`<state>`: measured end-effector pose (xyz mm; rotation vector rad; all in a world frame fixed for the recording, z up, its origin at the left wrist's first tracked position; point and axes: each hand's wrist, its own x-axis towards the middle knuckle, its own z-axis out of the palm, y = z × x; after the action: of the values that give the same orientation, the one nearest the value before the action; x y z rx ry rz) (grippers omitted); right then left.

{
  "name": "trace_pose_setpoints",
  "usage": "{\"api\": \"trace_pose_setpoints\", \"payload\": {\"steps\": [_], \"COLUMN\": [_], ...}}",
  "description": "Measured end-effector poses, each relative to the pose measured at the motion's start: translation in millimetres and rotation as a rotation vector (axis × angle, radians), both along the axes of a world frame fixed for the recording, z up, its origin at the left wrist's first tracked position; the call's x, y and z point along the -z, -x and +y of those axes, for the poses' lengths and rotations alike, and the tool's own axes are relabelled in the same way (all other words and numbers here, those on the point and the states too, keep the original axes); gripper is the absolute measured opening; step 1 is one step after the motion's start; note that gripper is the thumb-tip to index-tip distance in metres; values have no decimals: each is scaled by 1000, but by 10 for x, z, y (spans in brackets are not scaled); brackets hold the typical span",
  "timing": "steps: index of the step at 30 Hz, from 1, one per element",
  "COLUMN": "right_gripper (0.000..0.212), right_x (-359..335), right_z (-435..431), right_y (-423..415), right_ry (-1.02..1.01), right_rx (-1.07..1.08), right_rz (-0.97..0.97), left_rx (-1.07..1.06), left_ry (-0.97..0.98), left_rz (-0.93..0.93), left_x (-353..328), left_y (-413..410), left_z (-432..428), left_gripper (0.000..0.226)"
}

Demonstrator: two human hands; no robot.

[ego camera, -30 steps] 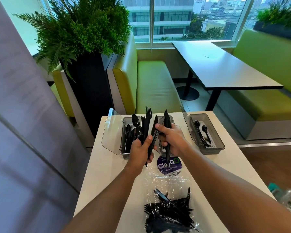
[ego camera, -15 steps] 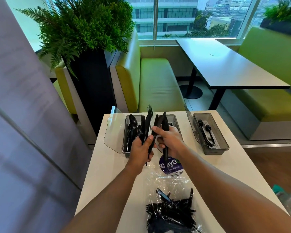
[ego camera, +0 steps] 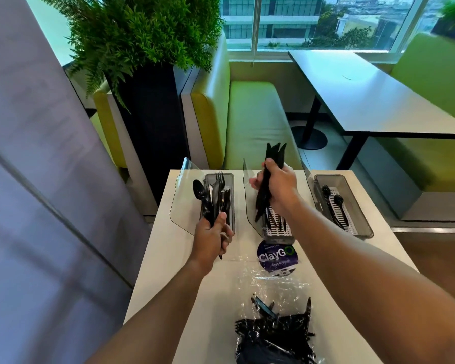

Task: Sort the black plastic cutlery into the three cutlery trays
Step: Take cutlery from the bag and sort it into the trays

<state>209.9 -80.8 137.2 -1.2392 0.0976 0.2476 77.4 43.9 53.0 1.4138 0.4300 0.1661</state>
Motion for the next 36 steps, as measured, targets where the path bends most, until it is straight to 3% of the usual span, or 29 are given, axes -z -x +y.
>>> {"api": "trace_pose_setpoints", "payload": {"steps": [3,12,15,18,23,25,29,33,36], "right_gripper": [12,27,21,5,8,12,34,28,24], "right_x": [4,604,771,861,833,756,548,384,306], "right_z": [142,792,940,1020,1041,998,833,572,389], "right_y": [-67,1,-33,-96,-169,-134,65,241,217], "right_ry": [0,482,584,546,689,618,187,157,121], "right_rx": [-68,-513,-527,-463,-346,-364,-467,-573,-507], "right_rz": [90,428,438,400,178,135,191,172,177], "left_rx": [-43,-91,-101,-96,-38,-19,15,61,98], "left_ry": [61,109,139,172,203,218,268,263,255], "left_rz": [1,26,41,73,92,84,81,67,45], "left_x": [25,115,129,142,150,128,54,-18,-59], "left_y": [21,126,182,233,270,253,186,112,80], "left_z": [107,403,490,561,581,542,421,242,112], "left_gripper": [26,21,21,21,25,27,28,28,28]}}
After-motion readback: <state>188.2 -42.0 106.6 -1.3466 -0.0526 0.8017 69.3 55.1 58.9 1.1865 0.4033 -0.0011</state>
